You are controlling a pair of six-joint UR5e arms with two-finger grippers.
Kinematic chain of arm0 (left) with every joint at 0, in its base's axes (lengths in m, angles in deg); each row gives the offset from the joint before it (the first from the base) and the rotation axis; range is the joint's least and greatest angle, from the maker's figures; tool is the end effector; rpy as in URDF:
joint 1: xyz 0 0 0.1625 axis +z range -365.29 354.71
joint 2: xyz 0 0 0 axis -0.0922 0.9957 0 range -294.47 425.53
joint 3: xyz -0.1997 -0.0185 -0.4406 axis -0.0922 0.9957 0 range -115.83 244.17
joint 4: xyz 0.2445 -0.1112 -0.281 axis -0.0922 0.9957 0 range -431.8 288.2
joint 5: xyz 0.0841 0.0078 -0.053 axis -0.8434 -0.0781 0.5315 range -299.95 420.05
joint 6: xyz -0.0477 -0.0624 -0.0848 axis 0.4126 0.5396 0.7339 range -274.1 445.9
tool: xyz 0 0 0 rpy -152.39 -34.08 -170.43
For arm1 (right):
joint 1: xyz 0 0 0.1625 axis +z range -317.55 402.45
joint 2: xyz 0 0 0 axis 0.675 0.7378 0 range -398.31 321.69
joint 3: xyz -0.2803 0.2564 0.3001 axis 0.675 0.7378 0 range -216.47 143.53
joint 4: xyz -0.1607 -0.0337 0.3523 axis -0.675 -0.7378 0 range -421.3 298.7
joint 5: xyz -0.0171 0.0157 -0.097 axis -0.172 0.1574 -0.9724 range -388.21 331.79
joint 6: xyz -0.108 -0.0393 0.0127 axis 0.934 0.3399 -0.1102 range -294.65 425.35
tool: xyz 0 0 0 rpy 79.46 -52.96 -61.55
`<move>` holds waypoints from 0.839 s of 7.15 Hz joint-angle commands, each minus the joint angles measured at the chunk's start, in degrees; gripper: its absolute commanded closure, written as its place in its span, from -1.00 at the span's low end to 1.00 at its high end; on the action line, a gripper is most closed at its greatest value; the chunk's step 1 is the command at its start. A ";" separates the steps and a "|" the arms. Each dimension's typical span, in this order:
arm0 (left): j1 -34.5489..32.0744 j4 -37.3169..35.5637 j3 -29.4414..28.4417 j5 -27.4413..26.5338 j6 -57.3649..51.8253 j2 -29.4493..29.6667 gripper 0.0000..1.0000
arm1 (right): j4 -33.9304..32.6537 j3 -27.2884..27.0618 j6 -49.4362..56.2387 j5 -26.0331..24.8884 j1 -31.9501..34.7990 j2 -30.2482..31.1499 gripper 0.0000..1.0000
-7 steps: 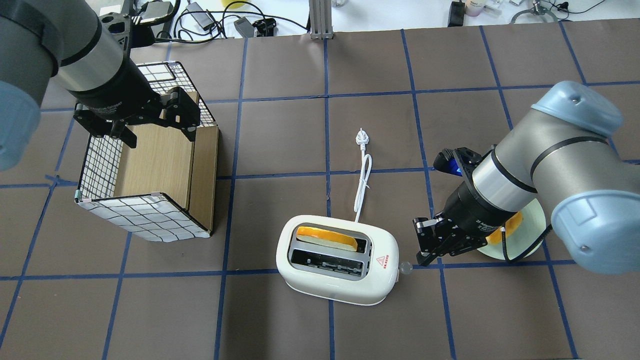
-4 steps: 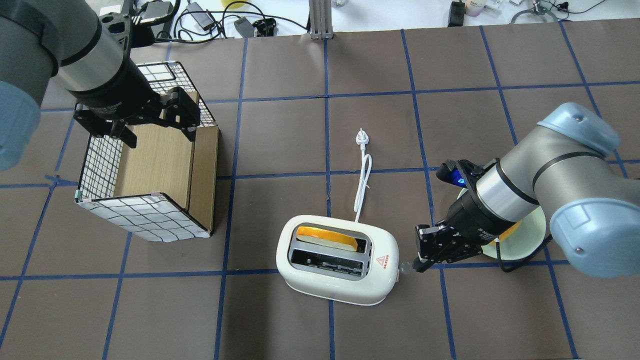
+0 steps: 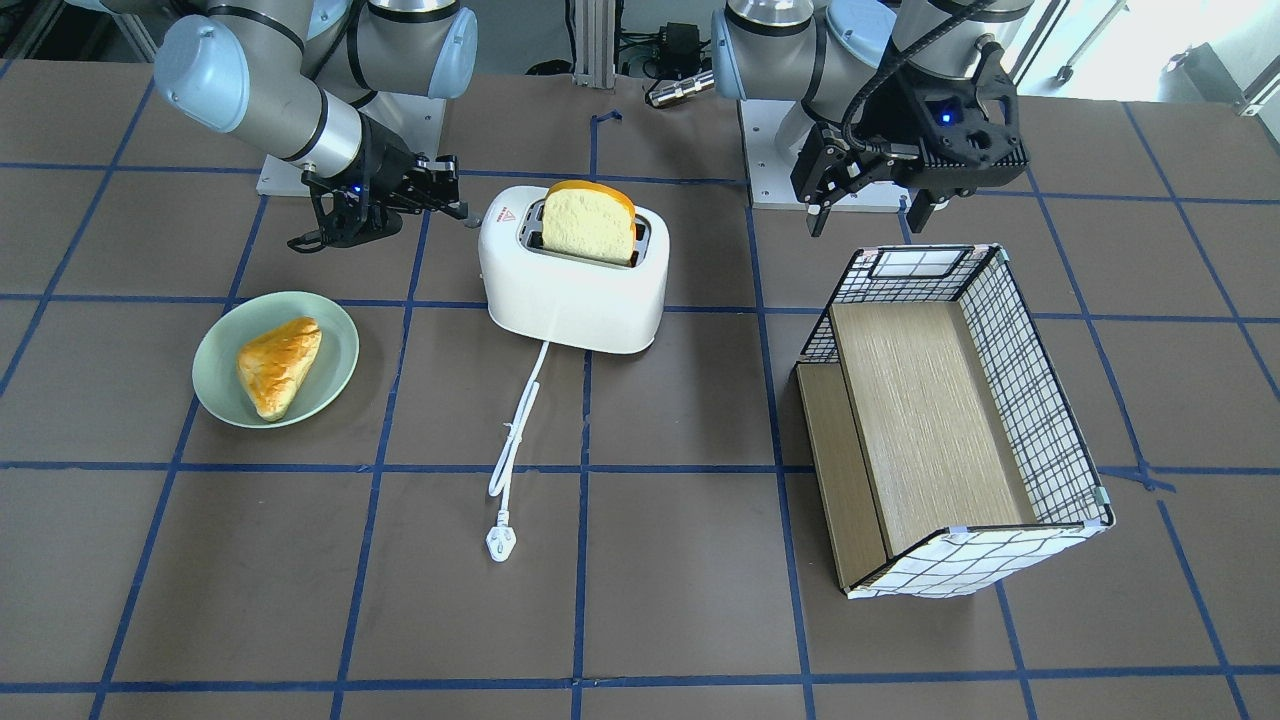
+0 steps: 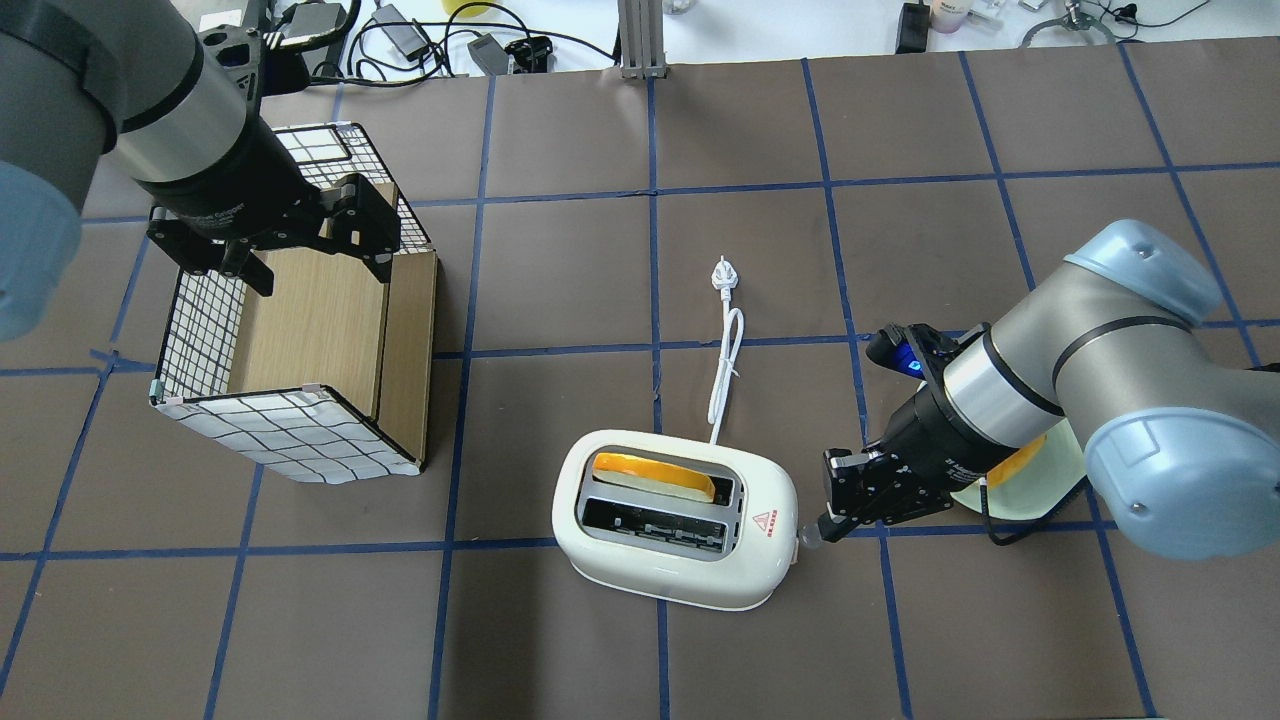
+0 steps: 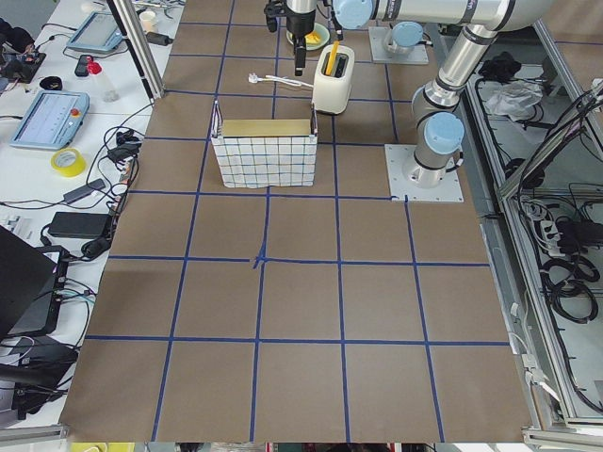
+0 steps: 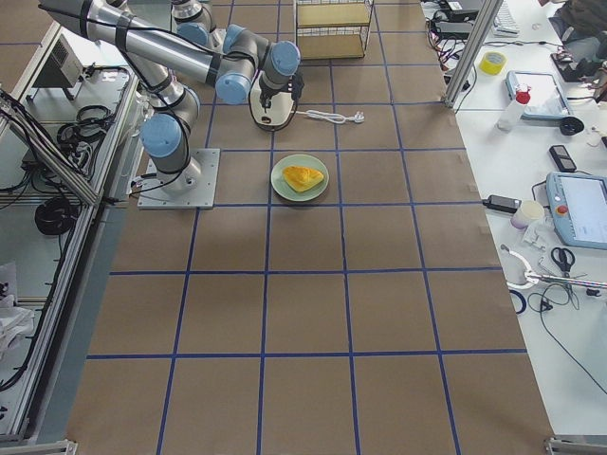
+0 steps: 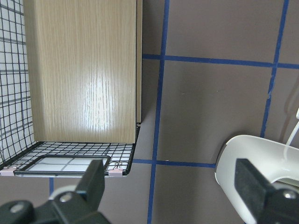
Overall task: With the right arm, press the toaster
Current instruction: 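Press the toaster lever down with the right gripper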
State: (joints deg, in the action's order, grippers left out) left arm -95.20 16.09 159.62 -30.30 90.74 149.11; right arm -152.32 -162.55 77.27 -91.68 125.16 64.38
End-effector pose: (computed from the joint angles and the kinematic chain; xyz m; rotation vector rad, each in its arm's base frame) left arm -0.1319 -0.4170 0.5396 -0.1349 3.1336 -0.0842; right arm 0.1477 -0.3029 0.3562 0.0164 2.5980 0.4037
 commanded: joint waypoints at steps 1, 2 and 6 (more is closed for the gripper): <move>0.00 0.00 0.00 0.00 0.00 0.00 -1.00 | -1.45 -0.05 -0.22 0.01 0.08 -1.61 1.00; 0.00 0.00 0.00 0.00 0.00 0.00 -1.00 | -1.45 -0.14 -0.14 0.01 0.17 -1.97 1.00; 0.00 0.00 0.00 0.00 0.00 0.00 -1.00 | -1.54 -0.75 -0.22 0.45 -0.01 -2.41 1.00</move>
State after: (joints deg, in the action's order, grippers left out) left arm -95.20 16.09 159.62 -30.31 90.74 149.11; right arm -153.86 -163.31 77.13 -91.31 125.25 61.92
